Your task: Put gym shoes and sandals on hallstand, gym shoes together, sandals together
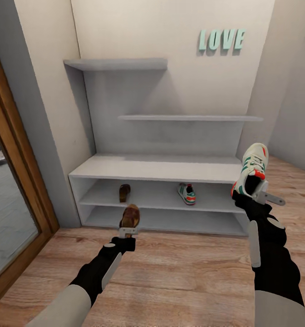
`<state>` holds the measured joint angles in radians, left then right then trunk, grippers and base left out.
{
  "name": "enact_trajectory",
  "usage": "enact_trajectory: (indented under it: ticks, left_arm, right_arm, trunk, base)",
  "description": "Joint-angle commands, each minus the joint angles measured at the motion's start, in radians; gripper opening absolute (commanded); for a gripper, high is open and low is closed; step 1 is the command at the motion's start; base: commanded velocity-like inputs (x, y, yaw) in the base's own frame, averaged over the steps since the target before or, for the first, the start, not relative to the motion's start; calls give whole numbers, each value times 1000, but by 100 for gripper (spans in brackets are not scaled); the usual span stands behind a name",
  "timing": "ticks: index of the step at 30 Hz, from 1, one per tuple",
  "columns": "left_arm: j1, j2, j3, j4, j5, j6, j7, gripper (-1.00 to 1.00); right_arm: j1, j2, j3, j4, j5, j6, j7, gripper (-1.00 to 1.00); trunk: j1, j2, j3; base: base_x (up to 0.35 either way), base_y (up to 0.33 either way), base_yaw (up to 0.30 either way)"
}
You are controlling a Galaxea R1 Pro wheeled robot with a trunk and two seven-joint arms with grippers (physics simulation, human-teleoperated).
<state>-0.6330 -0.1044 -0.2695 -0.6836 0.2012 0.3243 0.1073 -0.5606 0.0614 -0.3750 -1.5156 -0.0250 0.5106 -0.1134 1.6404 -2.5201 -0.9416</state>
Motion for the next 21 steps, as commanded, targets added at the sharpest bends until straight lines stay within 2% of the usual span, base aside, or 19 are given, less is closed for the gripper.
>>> enact_trajectory:
  ticks: [1, 9, 15, 21]
  left_arm:
    - [-1, 1, -5, -2, 7, 13, 9, -100]
    - [-8, 3, -4, -7, 7, 79, 12, -100]
    - [-11, 3, -4, -67, 6, 144, 12, -100]
    - [-11, 3, -4, -79, 6, 160, 12, -100]
  right_arm:
    - [-1, 0, -1, -1, -3, 5, -3, -100]
    - [-1, 0, -5, -1, -3, 5, -4, -100]
    - [-1, 1, -26, -1, -3, 5, -4, -100]
    - [-1, 0, -28, -1, -3, 5, -5, -100]
  trunk:
    - [0, -1, -7]
    - [4, -3, -50]
    - [6, -4, -81]
    - [9, -6, -106]
  base:
    - [0, 0, 0]
    - [0, 0, 0]
    - [0, 0, 0]
    - [0, 0, 0]
